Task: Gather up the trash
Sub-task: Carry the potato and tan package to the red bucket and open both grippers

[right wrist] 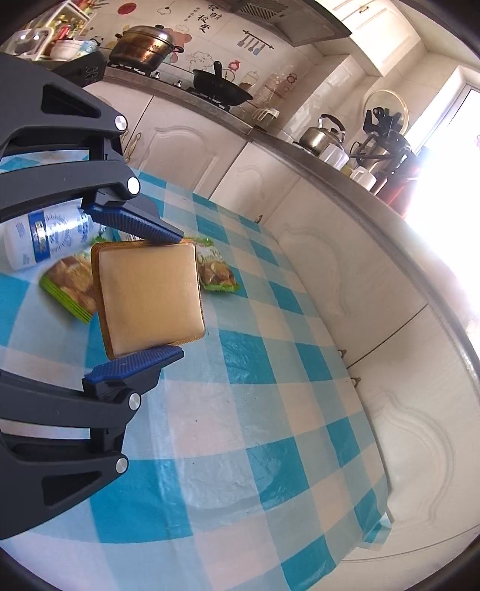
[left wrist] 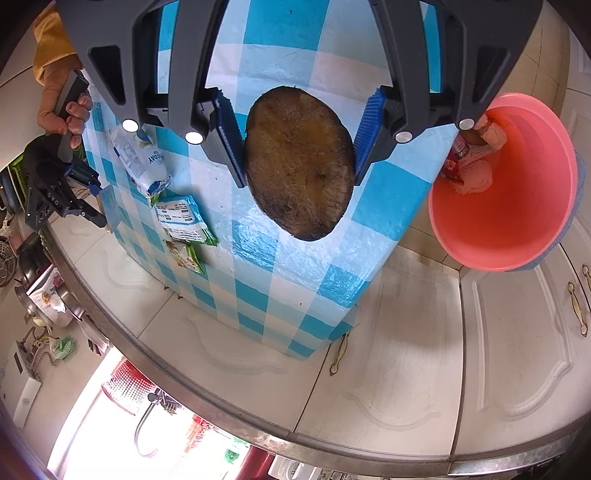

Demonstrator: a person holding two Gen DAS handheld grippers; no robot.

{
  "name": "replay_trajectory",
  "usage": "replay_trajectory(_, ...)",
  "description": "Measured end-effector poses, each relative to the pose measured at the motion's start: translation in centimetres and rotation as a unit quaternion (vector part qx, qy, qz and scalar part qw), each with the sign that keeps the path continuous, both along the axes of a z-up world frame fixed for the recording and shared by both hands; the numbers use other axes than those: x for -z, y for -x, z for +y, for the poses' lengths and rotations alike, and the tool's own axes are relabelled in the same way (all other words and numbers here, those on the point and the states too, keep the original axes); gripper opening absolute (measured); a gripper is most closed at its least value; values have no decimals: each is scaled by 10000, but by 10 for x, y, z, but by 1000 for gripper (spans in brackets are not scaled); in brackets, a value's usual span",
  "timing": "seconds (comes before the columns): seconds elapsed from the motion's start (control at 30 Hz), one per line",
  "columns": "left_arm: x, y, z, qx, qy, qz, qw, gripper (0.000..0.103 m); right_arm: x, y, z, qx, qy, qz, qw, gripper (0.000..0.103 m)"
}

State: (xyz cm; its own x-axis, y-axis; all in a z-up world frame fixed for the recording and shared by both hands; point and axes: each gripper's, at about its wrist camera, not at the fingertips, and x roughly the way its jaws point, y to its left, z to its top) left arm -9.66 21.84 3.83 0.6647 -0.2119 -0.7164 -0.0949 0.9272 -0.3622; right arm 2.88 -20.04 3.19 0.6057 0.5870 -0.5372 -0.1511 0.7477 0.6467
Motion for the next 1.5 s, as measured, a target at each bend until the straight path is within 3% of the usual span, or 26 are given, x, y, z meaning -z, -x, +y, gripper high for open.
replay_trajectory(0.37, -3, 12, 18, -139, 26, -150, 9998, 56, -46, 26, 34, -171, 165, -389, 9990, 58)
replay_trajectory(0.73, -9, 26, 54, -583, -253, -193, 9978, 56, -84, 40, 136, -1194, 371, -788, 9890, 58)
replay_trajectory(1.1, 2, 33, 99, -1159, -693, -13, 9908, 56, -72, 47, 269, -2539, 583, -647, 9633, 58)
replay_trajectory(1.5, 25, 30, 132, -1446, -881, 329, 9850, 56, -56, 49, 374, -3371, 790, -492, 9369, 58)
